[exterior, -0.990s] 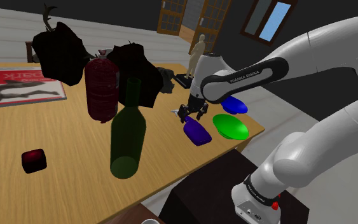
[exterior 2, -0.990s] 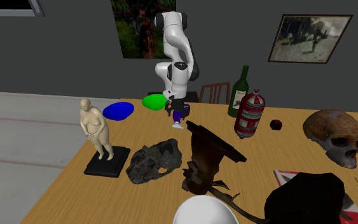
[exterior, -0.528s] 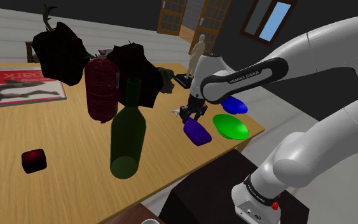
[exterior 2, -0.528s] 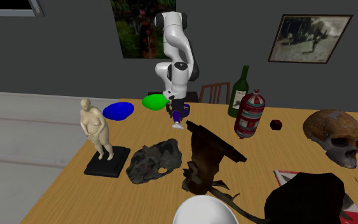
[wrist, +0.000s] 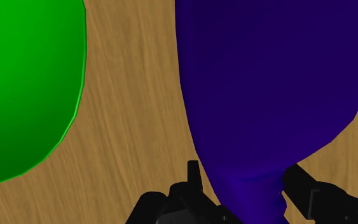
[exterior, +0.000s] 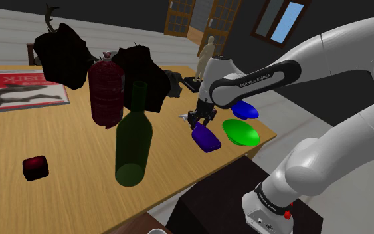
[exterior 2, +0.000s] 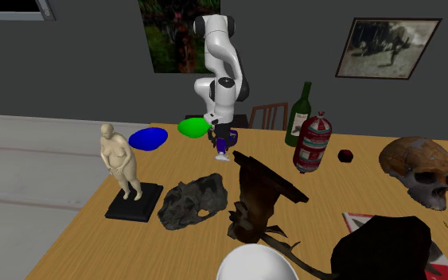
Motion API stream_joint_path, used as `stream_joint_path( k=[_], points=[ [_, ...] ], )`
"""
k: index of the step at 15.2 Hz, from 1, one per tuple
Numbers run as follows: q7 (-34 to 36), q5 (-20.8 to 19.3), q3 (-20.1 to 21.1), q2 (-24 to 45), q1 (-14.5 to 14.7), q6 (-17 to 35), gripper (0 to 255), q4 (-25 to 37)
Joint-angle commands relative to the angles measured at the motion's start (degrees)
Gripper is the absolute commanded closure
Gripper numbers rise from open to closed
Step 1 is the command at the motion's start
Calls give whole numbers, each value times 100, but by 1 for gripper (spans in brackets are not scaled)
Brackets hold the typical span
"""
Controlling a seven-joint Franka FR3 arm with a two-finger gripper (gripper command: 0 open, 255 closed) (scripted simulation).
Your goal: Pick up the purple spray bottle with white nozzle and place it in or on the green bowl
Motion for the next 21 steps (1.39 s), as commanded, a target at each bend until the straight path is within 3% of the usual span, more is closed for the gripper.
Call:
stream_joint_path(
  k=[1, 21],
  points=[
    [-14, 13, -3, -62, 4, -92, 255, 27],
    [-200, 150, -47, -931, 49, -1825, 255, 898]
  ],
)
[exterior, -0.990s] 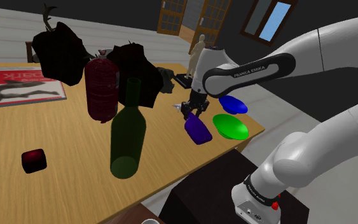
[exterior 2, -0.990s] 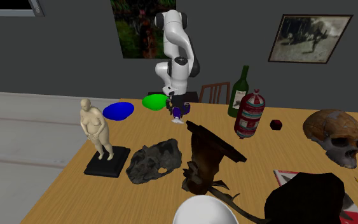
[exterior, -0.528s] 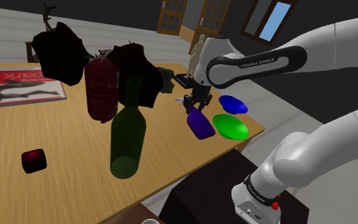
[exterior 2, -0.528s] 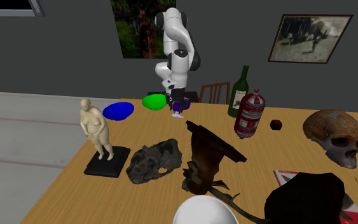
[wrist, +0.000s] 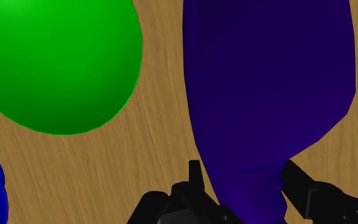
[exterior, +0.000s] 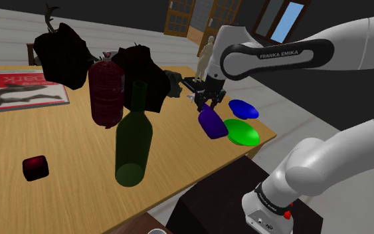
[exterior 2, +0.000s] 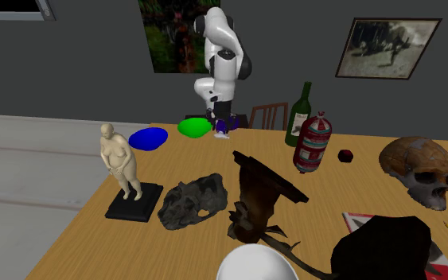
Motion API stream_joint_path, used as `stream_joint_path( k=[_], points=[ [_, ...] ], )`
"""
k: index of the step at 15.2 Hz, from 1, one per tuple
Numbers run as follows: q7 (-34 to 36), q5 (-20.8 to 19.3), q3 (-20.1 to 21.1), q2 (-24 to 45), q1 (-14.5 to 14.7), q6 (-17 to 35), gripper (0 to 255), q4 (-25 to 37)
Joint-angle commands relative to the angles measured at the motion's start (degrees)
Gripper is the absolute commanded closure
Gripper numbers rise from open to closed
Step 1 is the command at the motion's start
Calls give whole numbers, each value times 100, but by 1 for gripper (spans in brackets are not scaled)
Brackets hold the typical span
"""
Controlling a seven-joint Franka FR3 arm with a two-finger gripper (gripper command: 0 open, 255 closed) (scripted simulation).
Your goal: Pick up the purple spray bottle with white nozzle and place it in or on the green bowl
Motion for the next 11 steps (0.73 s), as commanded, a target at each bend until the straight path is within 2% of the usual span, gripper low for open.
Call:
stream_joint_path(
  k=[1, 2, 11],
  points=[
    [-5, 11, 3, -61, 6, -173, 255, 109],
    [-9, 12, 2, -74, 7, -211, 255, 135],
    [-1024, -429, -787, -1558, -489, -473, 255, -1012]
  ],
)
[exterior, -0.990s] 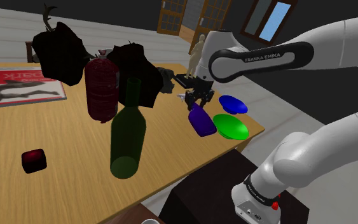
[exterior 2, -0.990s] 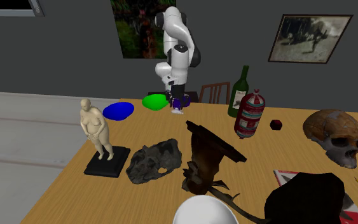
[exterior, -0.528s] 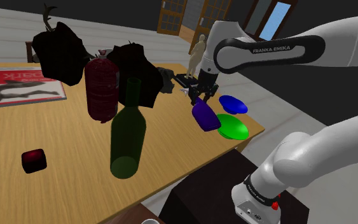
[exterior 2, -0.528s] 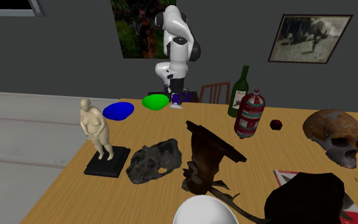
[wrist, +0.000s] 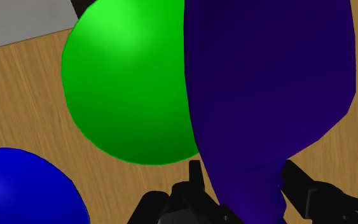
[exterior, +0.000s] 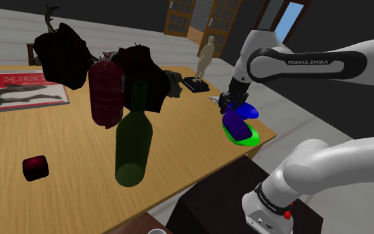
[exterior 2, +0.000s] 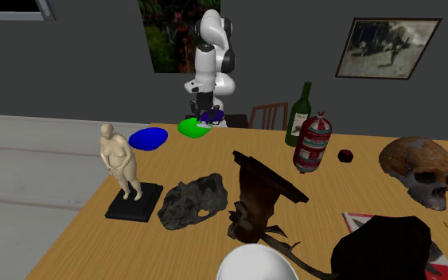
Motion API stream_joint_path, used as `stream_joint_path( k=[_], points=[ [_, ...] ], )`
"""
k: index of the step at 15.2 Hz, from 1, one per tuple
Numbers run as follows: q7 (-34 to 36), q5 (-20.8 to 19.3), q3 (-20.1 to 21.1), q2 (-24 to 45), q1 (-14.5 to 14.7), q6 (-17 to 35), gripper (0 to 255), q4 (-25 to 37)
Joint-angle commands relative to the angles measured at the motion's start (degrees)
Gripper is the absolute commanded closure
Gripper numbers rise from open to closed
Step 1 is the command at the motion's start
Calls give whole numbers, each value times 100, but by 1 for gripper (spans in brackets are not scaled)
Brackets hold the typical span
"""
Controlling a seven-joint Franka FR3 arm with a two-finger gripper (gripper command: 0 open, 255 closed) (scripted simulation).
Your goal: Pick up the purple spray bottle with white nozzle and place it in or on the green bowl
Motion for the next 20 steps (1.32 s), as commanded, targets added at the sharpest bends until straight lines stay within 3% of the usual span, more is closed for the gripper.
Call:
stream_joint_path(
  k=[1, 6, 20],
  points=[
    [-260, -148, -204, -304, -147, -117, 255, -162],
    [-979, -638, -791, -1039, -624, -373, 255, -562],
    [-869, -844, -955, -595, -702, 895, 255, -1391]
  ],
)
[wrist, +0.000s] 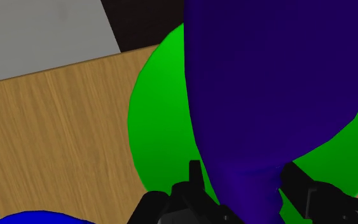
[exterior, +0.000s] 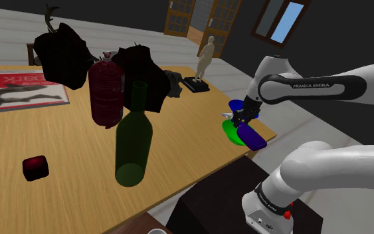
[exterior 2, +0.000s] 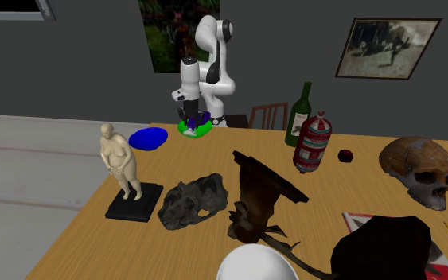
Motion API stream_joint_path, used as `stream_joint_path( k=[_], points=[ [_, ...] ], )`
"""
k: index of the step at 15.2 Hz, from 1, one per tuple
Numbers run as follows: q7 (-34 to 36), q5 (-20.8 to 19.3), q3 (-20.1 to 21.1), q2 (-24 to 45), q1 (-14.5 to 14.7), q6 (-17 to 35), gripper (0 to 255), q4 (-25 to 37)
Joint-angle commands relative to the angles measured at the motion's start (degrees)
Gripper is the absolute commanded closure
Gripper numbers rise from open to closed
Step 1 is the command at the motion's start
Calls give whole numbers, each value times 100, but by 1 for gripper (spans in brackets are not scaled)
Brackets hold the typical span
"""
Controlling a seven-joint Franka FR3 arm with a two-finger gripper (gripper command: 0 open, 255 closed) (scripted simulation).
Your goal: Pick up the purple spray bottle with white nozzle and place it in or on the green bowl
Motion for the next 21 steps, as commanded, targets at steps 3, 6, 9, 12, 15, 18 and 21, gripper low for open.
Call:
stream_joint_path(
  k=[3, 6, 9, 12, 15, 18, 21],
  points=[
    [2, -19, -16, 37, -10, 92, 255, -51],
    [2, -19, -16, 38, -10, 92, 255, -51],
    [2, -19, -16, 37, -10, 92, 0, -51],
    [2, -19, -16, 37, -10, 92, 0, -51],
    [-7, 31, 25, -77, 14, -156, 0, 82],
    [-29, 159, 137, -311, 77, -803, 0, 495],
    [-29, 160, 138, -312, 76, -804, 0, 494]
  ],
)
